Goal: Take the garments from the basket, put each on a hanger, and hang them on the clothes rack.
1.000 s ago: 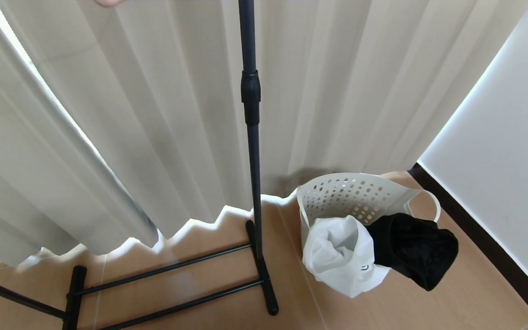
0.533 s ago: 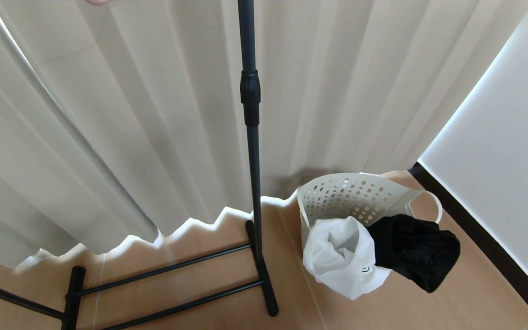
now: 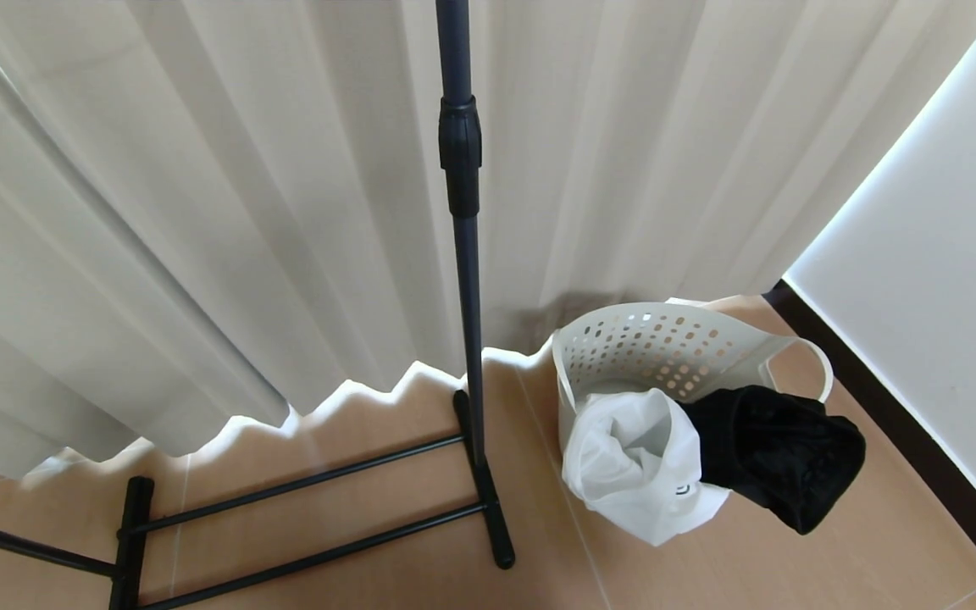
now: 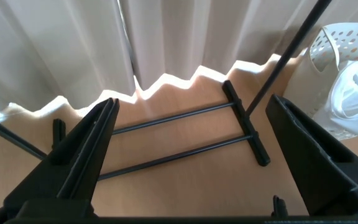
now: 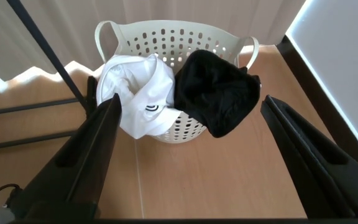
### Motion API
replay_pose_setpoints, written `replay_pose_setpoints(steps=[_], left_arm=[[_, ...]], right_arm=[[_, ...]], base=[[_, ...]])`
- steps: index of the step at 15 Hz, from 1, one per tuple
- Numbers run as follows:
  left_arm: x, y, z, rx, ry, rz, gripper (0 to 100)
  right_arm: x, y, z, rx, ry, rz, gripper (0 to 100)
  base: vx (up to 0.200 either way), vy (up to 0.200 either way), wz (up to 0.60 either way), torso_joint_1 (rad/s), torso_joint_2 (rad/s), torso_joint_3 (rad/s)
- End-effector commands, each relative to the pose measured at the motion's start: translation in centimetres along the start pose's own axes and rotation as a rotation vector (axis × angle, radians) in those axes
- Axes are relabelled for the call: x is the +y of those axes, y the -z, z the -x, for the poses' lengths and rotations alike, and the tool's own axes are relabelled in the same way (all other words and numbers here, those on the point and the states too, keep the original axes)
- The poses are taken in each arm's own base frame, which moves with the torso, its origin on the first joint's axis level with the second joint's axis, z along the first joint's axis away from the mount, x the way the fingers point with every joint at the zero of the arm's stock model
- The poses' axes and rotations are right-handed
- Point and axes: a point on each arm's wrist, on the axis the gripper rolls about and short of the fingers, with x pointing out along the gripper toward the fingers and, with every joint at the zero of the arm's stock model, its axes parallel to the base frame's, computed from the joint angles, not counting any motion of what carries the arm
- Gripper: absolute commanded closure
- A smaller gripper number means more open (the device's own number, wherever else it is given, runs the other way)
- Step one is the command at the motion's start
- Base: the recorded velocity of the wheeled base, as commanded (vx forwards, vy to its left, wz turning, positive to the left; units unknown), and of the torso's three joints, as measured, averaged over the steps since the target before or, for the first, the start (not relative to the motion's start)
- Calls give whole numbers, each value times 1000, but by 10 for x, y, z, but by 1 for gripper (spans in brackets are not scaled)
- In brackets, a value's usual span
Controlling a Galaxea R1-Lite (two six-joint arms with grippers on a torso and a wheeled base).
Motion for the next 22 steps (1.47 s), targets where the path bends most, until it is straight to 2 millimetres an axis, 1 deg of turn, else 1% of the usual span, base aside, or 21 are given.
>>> replay_pose_setpoints(steps=[1, 8, 10, 11, 13, 14, 15, 16, 18, 19, 20, 22], left_arm=[[0, 0, 0, 1, -1, 0, 0], [0, 0, 0, 1, -1, 0, 0], [0, 0, 0, 1, -1, 0, 0], [0, 0, 0, 1, -1, 0, 0], [0, 0, 0, 1, -1, 1, 0], [0, 0, 0, 1, -4, 4, 0], [0, 0, 0, 1, -4, 4, 0], [0, 0, 0, 1, -2, 1, 0], [0, 0, 0, 1, -2, 1, 0], [0, 0, 0, 1, -2, 1, 0], [0, 0, 0, 1, -2, 1, 0], [0, 0, 0, 1, -2, 1, 0]], right_arm=[[0, 0, 0, 1, -1, 0, 0], [0, 0, 0, 1, 3, 4, 0], [2, 0, 0, 8, -82, 26, 0], [2, 0, -2, 37, -110, 30, 0], [2, -6, -17, 212, -145, 39, 0], [2, -25, -40, 333, -206, 73, 0], [3, -36, -54, 368, -222, 82, 0], [4, -55, -83, 412, -240, 140, 0], [5, -76, -130, 470, -292, 355, 0], [8, -81, -149, 490, -316, 431, 0], [15, -85, -165, 501, -361, 494, 0], [32, -87, -208, 530, -426, 658, 0]], base=[[0, 0, 0, 17, 7, -159], [0, 0, 0, 4, 4, -115], [0, 0, 0, 7, 0, -181], [0, 0, 0, -7, 7, -115], [0, 0, 0, -4, 1, -35], [0, 0, 0, 0, 0, 0], [0, 0, 0, 0, 0, 0], [0, 0, 0, 0, 0, 0], [0, 0, 0, 0, 0, 0], [0, 0, 0, 0, 0, 0], [0, 0, 0, 0, 0, 0], [0, 0, 0, 0, 0, 0]])
